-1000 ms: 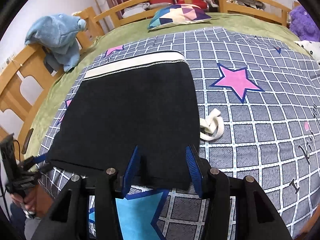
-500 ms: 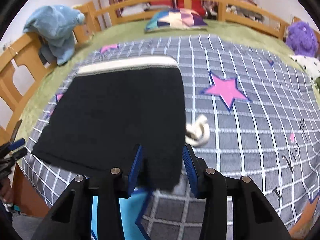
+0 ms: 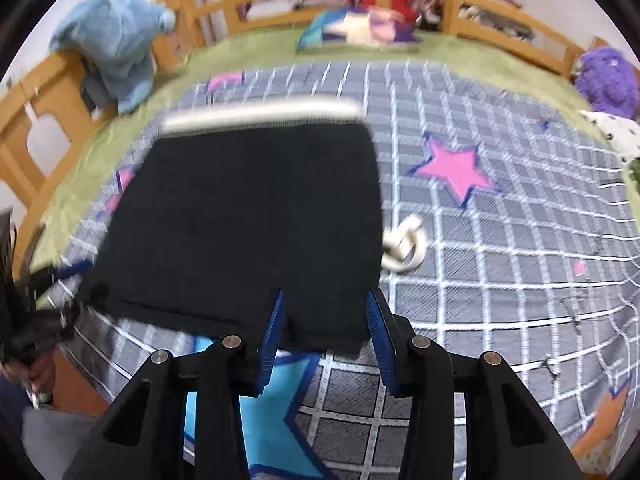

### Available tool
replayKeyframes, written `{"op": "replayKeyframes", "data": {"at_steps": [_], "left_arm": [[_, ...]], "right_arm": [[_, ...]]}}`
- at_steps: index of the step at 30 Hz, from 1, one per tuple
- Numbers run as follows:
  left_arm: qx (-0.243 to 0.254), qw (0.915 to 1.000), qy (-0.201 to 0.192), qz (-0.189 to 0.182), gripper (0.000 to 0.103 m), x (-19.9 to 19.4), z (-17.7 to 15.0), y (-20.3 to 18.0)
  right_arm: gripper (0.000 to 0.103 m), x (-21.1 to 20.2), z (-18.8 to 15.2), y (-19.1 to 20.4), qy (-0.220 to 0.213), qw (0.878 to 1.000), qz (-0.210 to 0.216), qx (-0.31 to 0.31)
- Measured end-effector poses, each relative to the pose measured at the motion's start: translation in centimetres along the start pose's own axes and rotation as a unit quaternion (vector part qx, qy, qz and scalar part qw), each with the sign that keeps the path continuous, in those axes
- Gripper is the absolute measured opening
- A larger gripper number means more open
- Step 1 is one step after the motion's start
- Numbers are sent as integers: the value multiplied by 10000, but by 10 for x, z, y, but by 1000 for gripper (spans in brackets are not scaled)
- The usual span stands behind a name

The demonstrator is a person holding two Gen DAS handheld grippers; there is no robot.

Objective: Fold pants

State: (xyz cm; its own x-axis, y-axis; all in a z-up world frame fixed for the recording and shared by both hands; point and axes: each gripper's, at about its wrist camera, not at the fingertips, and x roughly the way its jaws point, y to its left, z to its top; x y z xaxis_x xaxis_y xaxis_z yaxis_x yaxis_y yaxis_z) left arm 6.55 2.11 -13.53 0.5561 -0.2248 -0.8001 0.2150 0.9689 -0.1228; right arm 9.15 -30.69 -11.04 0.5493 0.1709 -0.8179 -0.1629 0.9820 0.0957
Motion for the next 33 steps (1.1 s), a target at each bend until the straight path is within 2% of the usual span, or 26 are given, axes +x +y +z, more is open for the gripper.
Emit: {"op": "replayKeyframes", "data": {"at_steps": [3, 4, 5, 8, 9, 11, 13, 15, 16, 17, 19, 20, 25, 33], "left_arm": [[-577, 9976, -368, -128, 59, -44, 19, 0], [-711, 9959, -521, -216, 62, -61, 27, -2], [-801, 9944, -603, -334, 70, -73, 33, -2], [-830, 9904, -834, -727, 76, -100, 37, -15], [-739, 9908, -899, -689, 76, -102, 36, -20], [-586, 9932, -934, -376, 76, -102, 29, -32], [-475, 9965, -680, -137, 76, -97, 21, -40], [-383, 9959, -756, 330, 76, -104, 19, -39], [-405, 9951, -772, 467, 76, -110, 17, -37], [-421, 9952, -745, 476, 76, -113, 15, -34], [-466, 9954, -748, 375, 76, -117, 11, -28], [-530, 9943, -802, 462, 76, -121, 8, -25], [-358, 9920, -1015, 661, 76, -133, 5, -32], [-222, 9919, -1058, 666, 76, -139, 5, -41]], "right_arm": [[48, -29, 10, 7, -327, 9983, 117, 462], [51, -34, 13, 12, -390, 9975, 206, 554], [53, -42, 14, 18, -483, 9965, 279, 624], [58, -61, 8, 38, -814, 9949, 157, 568], [58, -64, 7, 43, -869, 9947, 102, 535], [60, -68, -1, 54, -896, 9952, 83, 371], [61, -70, -10, 62, -859, 9959, -14, 283], [67, -75, -18, 71, -835, 9961, -224, 155], [77, -78, -20, 72, -884, 9957, -236, 144], [83, -83, -24, 73, -957, 9950, -234, 152], [85, -91, -30, 74, -1116, 9932, -288, 177], [89, -94, -33, 75, -1167, 9924, -337, 194], [90, -102, -34, 77, -1209, 9916, -360, 272], [90, -107, -35, 80, -1156, 9919, -469, 220]]}}
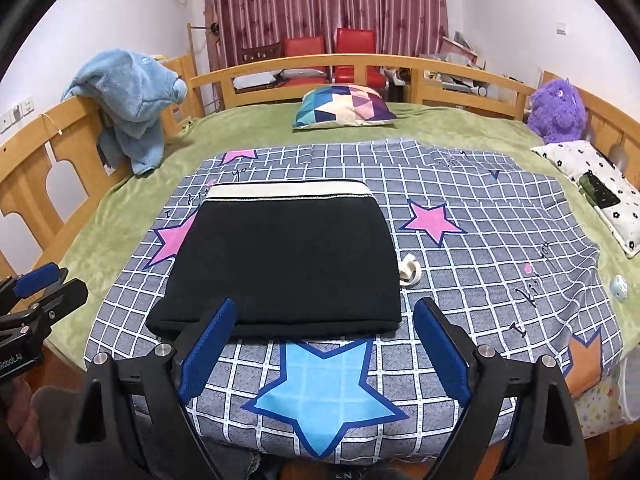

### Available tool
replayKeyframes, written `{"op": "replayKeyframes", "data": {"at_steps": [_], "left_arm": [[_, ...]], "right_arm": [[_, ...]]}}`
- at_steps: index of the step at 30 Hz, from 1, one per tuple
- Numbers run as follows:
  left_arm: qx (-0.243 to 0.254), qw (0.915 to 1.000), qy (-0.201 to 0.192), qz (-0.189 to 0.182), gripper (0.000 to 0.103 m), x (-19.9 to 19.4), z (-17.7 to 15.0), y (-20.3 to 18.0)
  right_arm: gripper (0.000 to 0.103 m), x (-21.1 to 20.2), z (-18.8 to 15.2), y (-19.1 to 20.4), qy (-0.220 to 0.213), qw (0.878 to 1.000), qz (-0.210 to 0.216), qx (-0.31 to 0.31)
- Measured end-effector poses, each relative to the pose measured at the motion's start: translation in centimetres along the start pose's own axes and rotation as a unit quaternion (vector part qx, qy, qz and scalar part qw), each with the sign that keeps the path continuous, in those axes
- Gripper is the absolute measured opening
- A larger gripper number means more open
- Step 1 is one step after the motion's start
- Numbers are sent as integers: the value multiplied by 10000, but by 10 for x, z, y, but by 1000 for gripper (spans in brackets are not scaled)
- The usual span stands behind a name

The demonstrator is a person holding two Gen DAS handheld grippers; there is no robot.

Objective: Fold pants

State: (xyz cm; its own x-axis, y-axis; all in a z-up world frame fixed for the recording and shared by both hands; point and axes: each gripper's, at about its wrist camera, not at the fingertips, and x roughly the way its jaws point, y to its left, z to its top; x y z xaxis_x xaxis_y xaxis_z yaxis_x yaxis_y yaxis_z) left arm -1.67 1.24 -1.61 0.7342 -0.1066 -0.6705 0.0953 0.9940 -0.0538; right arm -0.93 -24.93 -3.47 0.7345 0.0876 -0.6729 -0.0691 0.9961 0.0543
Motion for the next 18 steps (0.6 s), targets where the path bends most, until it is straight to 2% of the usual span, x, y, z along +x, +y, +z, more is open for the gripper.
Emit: {"op": "replayKeyframes", "data": {"at_steps": [18], "left_arm": [[-99, 9999, 27, -32, 76, -3, 0, 4]], "right_arm": [[90, -9, -1, -3, 23, 10000, -40, 39]]}}
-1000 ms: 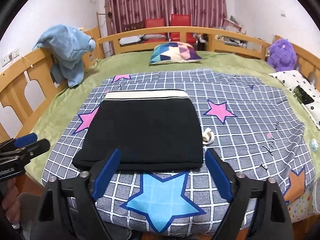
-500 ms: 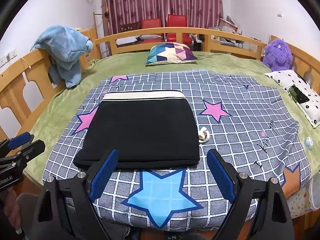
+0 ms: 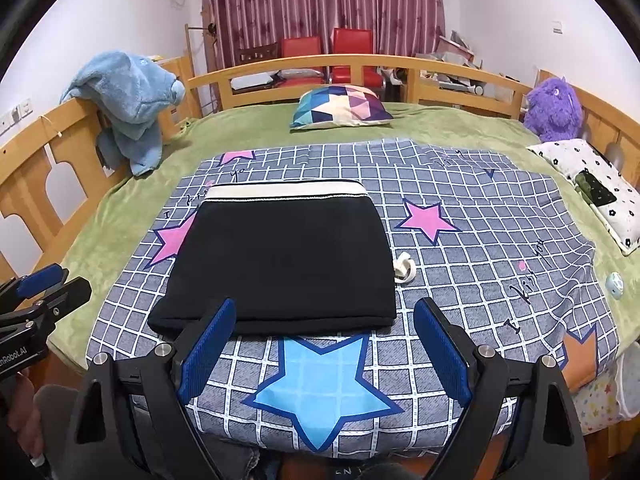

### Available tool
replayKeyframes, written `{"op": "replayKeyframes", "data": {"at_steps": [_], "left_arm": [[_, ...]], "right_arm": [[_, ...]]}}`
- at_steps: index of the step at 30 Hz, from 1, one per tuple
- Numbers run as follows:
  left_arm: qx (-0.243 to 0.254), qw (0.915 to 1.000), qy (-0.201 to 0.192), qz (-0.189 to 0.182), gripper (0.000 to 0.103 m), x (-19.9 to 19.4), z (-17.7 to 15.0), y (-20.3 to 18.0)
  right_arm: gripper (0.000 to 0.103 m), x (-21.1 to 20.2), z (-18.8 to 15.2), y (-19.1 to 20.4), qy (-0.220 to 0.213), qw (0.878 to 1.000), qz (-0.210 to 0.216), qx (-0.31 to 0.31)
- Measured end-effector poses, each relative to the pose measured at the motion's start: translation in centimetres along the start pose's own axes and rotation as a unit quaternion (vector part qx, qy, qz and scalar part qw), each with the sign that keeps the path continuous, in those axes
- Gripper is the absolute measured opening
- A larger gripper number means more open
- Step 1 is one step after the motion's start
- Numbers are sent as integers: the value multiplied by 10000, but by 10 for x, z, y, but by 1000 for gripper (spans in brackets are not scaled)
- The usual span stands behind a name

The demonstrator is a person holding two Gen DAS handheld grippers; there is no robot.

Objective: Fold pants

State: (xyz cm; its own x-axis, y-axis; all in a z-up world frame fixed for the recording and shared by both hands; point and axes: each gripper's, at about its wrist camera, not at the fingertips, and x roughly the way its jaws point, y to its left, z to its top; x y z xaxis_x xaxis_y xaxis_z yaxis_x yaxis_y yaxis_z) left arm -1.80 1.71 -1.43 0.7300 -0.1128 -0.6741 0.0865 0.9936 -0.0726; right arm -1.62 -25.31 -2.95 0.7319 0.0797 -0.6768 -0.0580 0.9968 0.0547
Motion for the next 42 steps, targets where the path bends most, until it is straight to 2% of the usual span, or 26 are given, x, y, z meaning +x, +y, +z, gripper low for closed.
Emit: {"op": "replayKeyframes", "data": {"at_steps": [42], "left_arm": [[65, 10000, 73, -5, 76, 2, -1, 9]], "right_arm": [[90, -3, -1, 0, 3, 10000, -14, -14]]}}
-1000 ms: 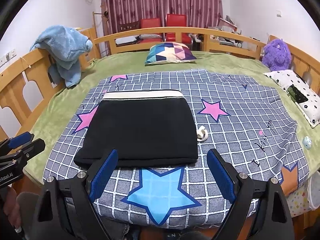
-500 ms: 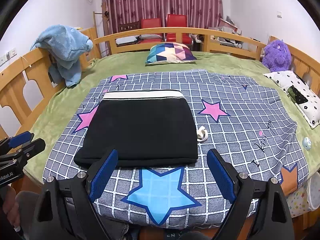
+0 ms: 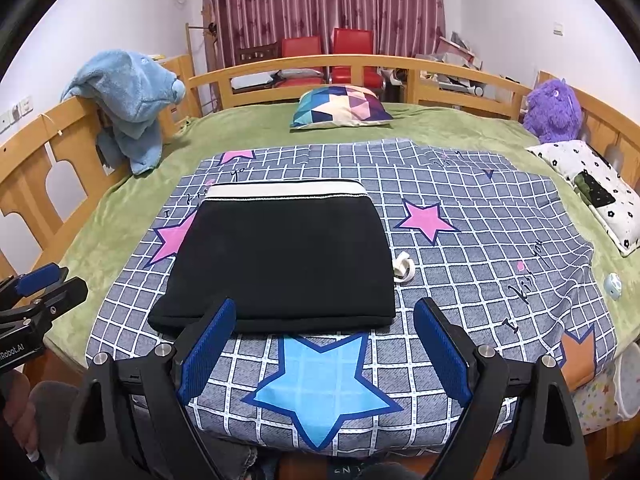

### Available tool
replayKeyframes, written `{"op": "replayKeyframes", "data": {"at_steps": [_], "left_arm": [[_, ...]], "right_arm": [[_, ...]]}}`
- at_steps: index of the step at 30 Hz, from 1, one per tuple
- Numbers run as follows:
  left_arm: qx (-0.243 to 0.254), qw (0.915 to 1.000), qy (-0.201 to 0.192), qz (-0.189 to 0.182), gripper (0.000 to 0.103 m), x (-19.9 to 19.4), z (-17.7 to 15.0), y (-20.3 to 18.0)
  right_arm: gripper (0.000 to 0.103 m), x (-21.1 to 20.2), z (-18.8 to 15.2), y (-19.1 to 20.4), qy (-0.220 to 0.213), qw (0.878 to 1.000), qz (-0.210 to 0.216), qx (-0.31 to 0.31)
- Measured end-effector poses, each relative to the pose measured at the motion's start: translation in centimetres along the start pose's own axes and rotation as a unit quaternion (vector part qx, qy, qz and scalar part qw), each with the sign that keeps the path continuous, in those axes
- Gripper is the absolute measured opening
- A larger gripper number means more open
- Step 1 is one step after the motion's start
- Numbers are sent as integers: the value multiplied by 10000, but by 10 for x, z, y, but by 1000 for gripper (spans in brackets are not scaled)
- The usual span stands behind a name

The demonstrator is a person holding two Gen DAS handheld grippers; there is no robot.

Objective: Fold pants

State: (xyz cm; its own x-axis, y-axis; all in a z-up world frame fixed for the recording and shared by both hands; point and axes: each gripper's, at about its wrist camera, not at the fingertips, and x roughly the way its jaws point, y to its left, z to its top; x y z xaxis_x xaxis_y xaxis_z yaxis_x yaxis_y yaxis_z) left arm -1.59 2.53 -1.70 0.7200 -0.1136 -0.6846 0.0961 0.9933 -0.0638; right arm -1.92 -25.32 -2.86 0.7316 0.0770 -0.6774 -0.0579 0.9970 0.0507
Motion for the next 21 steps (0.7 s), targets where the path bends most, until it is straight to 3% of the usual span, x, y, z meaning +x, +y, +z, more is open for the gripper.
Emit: {"op": "replayKeyframes", "data": {"at_steps": [21], "left_arm": [[48, 10000, -16, -36, 76, -3, -1, 0]], "right_arm": [[90, -1, 0, 2, 1, 10000, -21, -52]]}}
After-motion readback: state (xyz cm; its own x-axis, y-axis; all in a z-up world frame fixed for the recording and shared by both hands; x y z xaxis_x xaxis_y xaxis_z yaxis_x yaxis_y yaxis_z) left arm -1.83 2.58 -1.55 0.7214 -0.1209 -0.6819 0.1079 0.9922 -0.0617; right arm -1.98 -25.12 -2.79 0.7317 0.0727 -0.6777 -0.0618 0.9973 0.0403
